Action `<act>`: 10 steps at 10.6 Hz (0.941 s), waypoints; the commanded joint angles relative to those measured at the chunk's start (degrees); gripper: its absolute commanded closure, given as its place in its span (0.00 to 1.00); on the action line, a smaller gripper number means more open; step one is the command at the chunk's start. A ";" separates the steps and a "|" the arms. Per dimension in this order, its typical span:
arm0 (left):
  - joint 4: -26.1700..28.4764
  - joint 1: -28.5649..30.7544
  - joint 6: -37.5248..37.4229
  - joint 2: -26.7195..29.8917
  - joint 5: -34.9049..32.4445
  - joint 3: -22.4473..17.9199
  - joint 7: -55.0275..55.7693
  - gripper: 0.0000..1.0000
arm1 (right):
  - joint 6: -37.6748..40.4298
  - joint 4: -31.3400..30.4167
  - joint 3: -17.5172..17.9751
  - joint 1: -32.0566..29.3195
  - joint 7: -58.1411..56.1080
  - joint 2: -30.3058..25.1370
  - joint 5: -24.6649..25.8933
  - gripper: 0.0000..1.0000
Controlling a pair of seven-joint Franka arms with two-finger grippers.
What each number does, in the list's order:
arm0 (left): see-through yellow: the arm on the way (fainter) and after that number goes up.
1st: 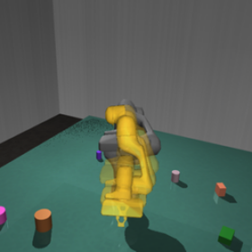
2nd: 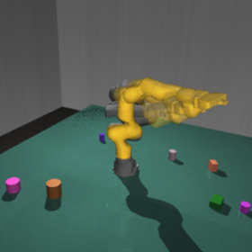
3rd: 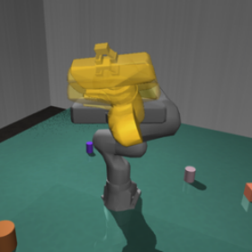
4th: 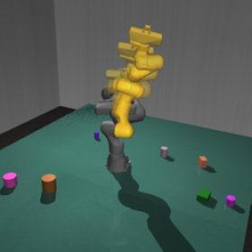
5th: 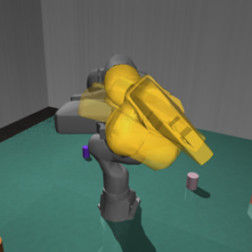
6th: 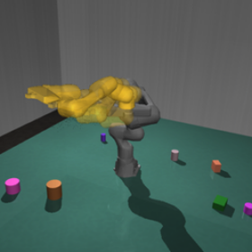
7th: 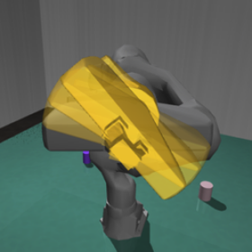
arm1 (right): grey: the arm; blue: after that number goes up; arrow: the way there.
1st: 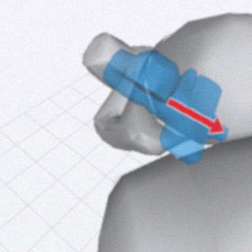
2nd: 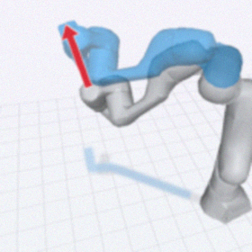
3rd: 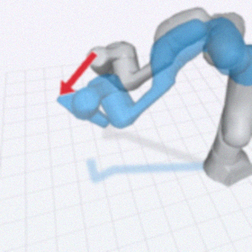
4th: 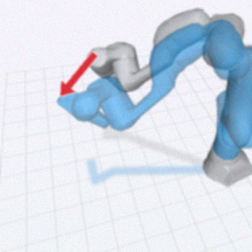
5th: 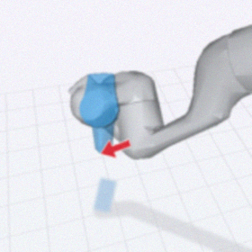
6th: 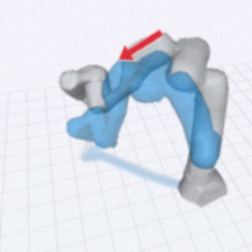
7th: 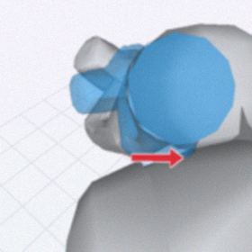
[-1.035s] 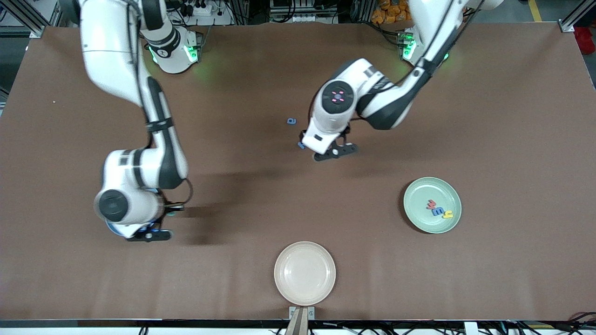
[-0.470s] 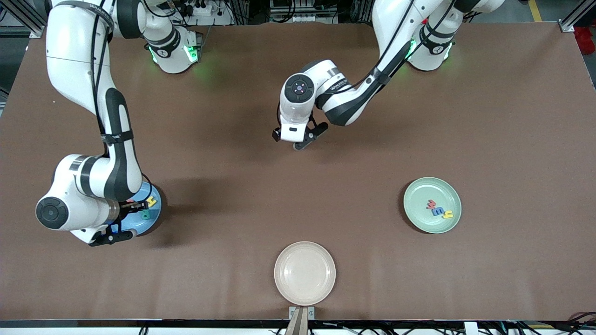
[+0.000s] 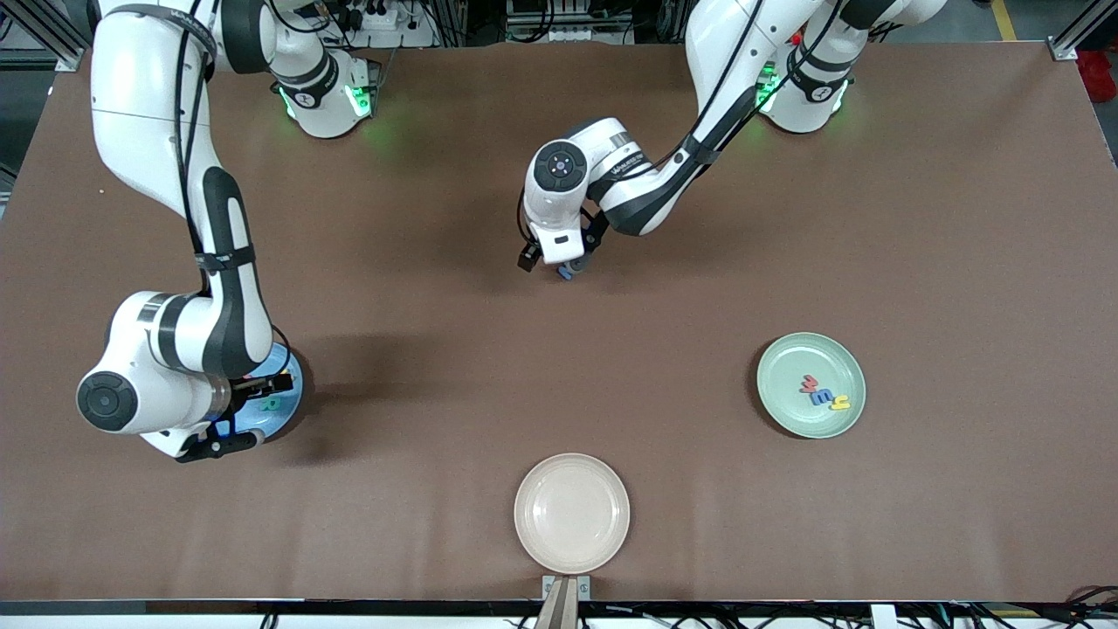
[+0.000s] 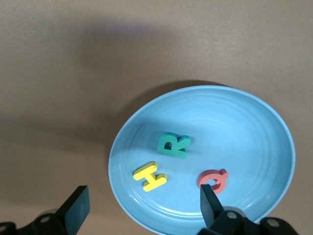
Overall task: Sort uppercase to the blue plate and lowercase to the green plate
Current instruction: 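Release the R on the blue plate while the left gripper lowers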
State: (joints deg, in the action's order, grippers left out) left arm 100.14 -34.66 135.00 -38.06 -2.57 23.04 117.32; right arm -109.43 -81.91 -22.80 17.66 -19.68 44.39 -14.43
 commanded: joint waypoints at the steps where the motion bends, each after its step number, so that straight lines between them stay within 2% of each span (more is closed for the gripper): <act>1: 7.15 -0.58 4.99 3.43 -4.00 -0.27 7.63 0.00 | -0.17 -0.10 0.91 -0.26 -0.98 0.34 -0.60 0.00; 3: 8.58 -0.58 5.63 3.87 -4.46 0.08 9.32 0.00 | -0.17 -0.27 1.09 -0.26 -1.06 0.52 -0.69 0.00; 5: 11.04 -0.76 11.32 4.14 -4.46 0.17 11.69 0.00 | -0.09 -0.36 1.44 -0.35 -0.98 0.61 -0.69 0.00; 8: 11.83 -3.91 11.61 4.05 -4.72 -0.09 13.72 0.00 | -0.08 -0.36 1.53 -0.35 -1.06 0.61 -0.60 0.00; 10: 13.06 -4.01 11.61 4.05 -5.95 0.08 13.90 0.00 | -0.08 -0.36 1.53 -0.52 -1.07 0.61 -0.69 0.00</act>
State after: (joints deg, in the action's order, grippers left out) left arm 110.48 -38.46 145.60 -35.96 -6.31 23.40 129.13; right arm -109.46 -81.98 -21.69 17.69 -19.78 45.34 -14.43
